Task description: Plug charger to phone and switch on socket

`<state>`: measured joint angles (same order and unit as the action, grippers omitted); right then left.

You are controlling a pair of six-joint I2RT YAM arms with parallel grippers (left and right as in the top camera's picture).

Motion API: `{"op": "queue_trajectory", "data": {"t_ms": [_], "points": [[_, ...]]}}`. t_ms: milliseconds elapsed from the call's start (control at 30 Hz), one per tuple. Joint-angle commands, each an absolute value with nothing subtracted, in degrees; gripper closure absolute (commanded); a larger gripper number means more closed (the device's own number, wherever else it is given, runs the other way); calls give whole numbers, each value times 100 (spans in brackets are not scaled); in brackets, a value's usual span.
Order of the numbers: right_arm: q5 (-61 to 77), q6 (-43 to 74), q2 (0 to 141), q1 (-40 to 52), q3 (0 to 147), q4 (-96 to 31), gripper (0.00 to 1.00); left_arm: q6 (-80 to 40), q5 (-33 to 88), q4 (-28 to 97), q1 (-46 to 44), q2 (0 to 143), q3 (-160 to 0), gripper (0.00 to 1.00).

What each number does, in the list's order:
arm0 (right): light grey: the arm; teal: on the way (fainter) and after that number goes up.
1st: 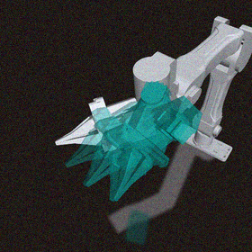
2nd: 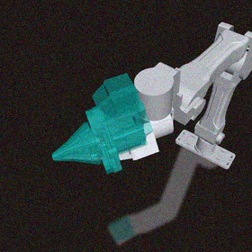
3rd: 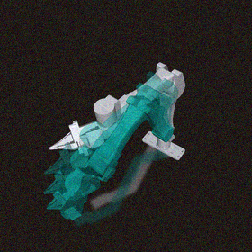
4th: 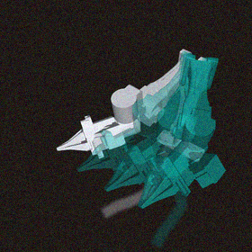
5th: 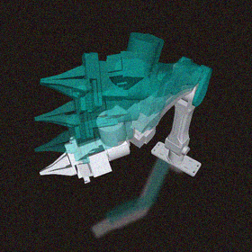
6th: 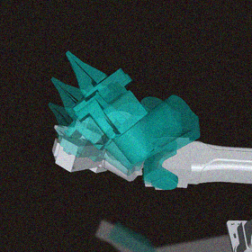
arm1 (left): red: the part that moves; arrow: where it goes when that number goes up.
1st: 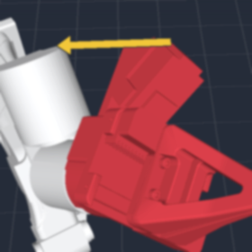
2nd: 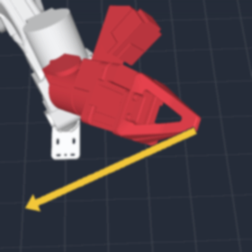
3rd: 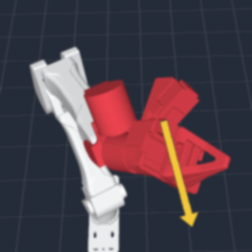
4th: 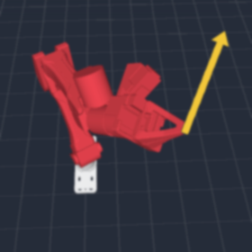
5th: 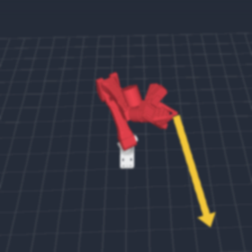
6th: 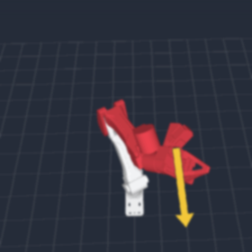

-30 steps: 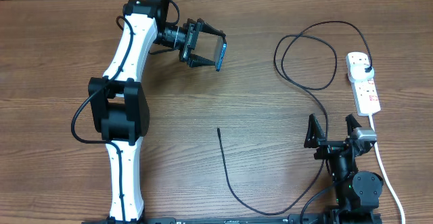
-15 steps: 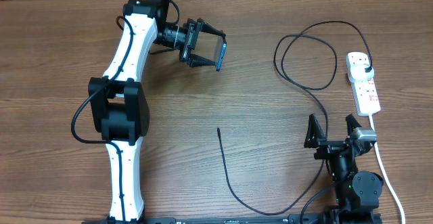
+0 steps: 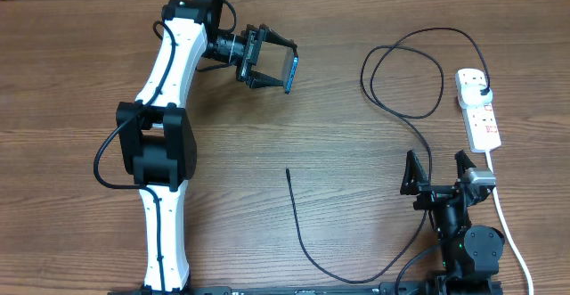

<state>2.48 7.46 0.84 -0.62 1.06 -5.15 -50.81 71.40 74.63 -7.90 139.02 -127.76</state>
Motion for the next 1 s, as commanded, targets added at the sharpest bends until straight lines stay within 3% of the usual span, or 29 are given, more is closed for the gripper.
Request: {"op": "queue_trajectory", "data": {"t_ms": [0,967], "points": [[174,727,23,-60,45,-480,0,-4967,7478,7476,-790,13904,-12956,96],[174,727,23,-60,45,-480,0,-4604,7428,7472,-790,13904,-12956,96]]}}
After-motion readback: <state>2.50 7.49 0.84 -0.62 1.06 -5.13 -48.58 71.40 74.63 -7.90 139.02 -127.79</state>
